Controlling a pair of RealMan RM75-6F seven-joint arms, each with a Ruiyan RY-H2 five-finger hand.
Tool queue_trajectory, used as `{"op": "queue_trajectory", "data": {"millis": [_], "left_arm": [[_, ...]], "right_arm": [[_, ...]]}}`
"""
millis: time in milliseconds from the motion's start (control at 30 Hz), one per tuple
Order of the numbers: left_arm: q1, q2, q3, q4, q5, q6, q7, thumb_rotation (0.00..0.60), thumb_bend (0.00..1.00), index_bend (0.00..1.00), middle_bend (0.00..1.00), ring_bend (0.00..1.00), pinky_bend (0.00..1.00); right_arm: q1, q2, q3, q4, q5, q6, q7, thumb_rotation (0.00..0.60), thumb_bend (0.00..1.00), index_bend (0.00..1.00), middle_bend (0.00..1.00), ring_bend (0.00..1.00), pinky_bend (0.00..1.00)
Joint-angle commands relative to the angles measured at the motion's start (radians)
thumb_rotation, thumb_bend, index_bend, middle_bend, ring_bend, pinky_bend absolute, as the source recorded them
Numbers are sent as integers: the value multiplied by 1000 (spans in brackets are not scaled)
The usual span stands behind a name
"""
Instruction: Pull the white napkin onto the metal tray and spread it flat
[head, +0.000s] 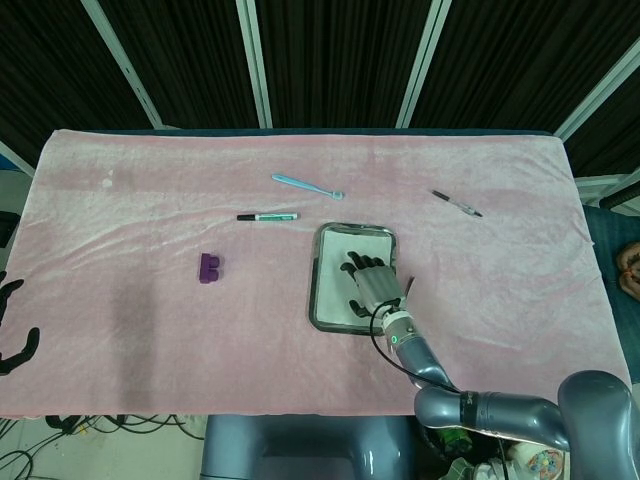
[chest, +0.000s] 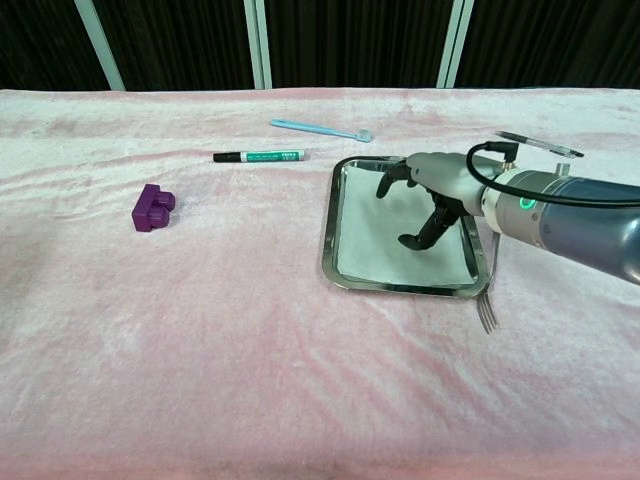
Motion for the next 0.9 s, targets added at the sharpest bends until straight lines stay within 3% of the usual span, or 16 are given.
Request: {"op": "queue_trajectory", "data": {"millis": [33, 133, 300, 467, 633, 900], "left_arm": [[0, 1, -1, 1, 0, 0, -2, 600, 396, 151, 46, 0, 0], [0, 1, 0, 2, 1, 1, -3, 600, 396, 151, 47, 0, 0], [4, -1, 1, 3, 11, 13, -3, 600, 396, 151, 46, 0, 0], [8, -4, 3, 2, 26, 28, 4, 600, 396, 151, 46, 0, 0], [11, -10, 7, 5, 40, 42, 20, 600, 396, 151, 46, 0, 0], [12, -13, 5, 7, 38, 45, 22, 600, 396, 151, 46, 0, 0]], "right_arm": [[-37, 59, -8, -55, -108, 43, 54, 600, 286, 229, 69, 112, 166], [-75, 123, -32, -102, -214, 90, 85, 600, 256, 213, 67, 107, 166], [-199, 270, -124, -181, -459, 232, 182, 600, 232, 143, 56, 97, 166], [-341, 358, -203, -169, -616, 391, 312, 600, 218, 101, 50, 90, 165], [-460, 390, -246, -119, -681, 516, 391, 600, 216, 96, 49, 90, 164], [-595, 398, -285, -65, -697, 629, 439, 600, 216, 92, 49, 90, 164]]}}
